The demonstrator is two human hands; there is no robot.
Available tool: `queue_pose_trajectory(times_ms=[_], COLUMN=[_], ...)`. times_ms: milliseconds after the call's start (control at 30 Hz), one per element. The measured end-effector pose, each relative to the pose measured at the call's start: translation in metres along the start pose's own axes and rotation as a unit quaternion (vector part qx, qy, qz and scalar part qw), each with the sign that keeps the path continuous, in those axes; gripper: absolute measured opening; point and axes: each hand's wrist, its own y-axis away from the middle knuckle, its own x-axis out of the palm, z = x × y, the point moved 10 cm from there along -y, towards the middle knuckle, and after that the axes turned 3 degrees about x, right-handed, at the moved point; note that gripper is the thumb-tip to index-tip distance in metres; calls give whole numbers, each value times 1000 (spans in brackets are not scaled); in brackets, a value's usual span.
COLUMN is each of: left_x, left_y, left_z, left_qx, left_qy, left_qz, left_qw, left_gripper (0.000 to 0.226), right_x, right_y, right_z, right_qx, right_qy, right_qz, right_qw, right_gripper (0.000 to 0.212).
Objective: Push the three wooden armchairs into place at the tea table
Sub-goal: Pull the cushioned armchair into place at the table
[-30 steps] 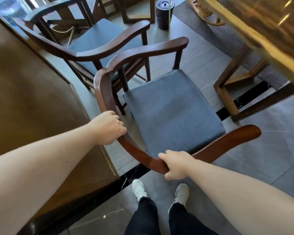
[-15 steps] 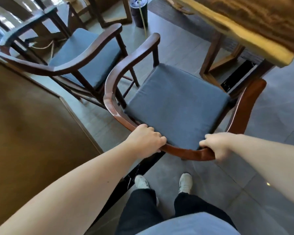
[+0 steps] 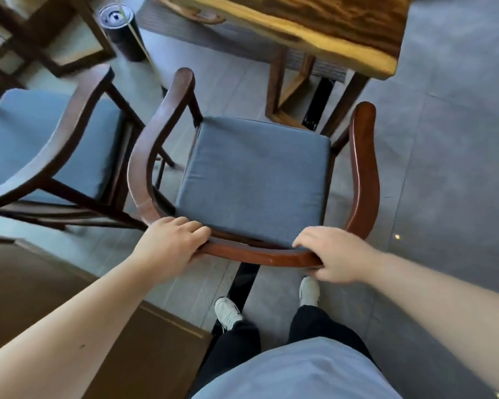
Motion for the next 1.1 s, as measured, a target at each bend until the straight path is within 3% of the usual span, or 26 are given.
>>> queue_pose_trajectory(times_ms=[133, 233, 300, 433, 567, 833, 1100], left_x=[1, 5, 2, -10, -29, -53, -47], left_y=[-5, -8, -9, -15, -23, -41, -52], left_z=[11, 7, 7, 8, 32, 97, 153], left_qx=[33, 85, 109, 127, 114, 142, 178], left_qy=[16, 19, 36, 31, 41, 20, 18], left_qz=[18, 33, 23, 5, 1, -5, 12], left_qw=[999, 996, 993, 991, 993, 990, 984], left_gripper=[12, 27, 36, 19, 9, 23, 16], right_x=[0, -6, -7, -15, -30, -38, -45], right_y=[1, 6, 6, 3, -12, -67, -109], right_z=[15, 19, 21, 13, 20, 40, 60], right_qx=[66, 72, 62, 64, 65, 114, 122], right_qy=[-61, -58, -67, -71, -85, -114, -116], right_qz=[-123, -190, -198, -225, -265, -275, -247], right_qw=[988, 977, 976, 970, 958, 948, 954], right_gripper=[42, 35, 31, 33, 22, 18, 20])
